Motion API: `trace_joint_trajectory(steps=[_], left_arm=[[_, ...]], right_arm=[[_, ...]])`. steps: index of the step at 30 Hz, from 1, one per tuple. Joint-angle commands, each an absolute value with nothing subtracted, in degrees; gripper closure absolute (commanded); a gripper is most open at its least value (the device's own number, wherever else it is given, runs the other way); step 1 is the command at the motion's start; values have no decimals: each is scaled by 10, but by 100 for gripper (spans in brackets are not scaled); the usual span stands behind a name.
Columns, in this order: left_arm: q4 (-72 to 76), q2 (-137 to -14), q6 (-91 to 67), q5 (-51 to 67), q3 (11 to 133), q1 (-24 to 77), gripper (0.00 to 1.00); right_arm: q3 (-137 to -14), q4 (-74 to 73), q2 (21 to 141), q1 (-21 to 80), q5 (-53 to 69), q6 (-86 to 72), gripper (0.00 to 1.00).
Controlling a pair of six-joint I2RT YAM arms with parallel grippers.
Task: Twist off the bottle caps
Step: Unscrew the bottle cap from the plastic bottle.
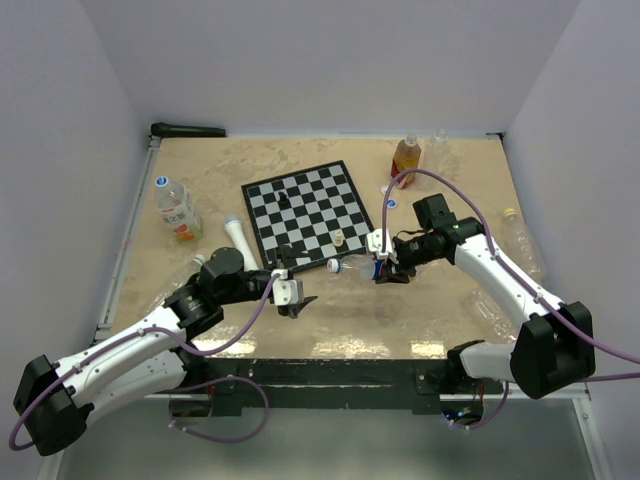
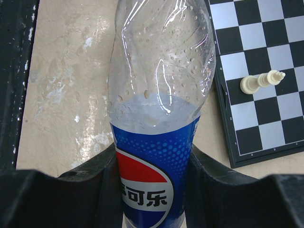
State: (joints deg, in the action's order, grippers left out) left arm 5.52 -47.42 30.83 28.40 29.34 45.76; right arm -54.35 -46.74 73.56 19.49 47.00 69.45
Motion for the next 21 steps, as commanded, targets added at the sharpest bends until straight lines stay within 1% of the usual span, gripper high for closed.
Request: trace_joint_trajectory(steps=[1,21], left_arm=[[80,-474,309,303,295,455,7],[79,-470,308,320,295,454,7]], right_arm=[[-556,-473,736,195,472,701,100],[-556,-475,737,195,471,701,100]])
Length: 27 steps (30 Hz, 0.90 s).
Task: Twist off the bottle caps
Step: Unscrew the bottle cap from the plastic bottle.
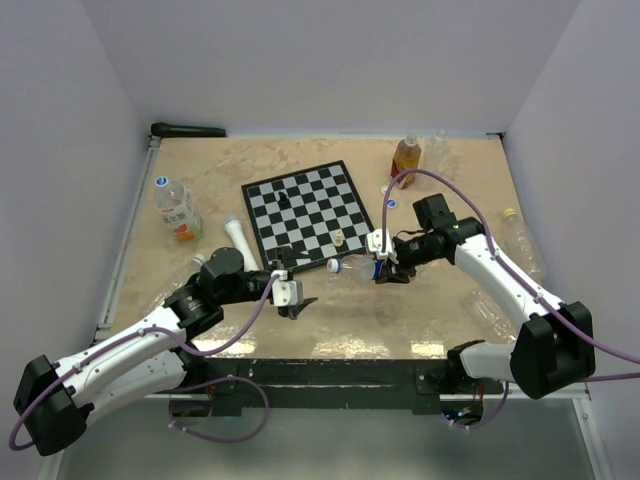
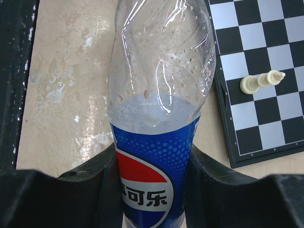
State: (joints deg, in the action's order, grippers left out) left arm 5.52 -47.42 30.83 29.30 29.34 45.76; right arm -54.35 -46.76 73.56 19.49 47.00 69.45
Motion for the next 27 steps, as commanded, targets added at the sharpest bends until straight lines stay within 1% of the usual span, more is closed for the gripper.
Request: trace_joint_trajectory(steps=[1,11,17,22,27], left_arm=[[78,-470,308,323,295,455,7],[88,-480,298,349,298,455,9],[102,-493,282,360,300,455,13],[134,-515,257,334,306,455,19],[181,-549,224,321,313,454,23]], right_arm=[[-556,-474,737,194,471,701,100],[-557,-475,739,193,469,702,100],[-557,-475,737,195,471,702,100],[-557,-477,739,195,473,704,100],[-558,-479,741,197,474,705,100]])
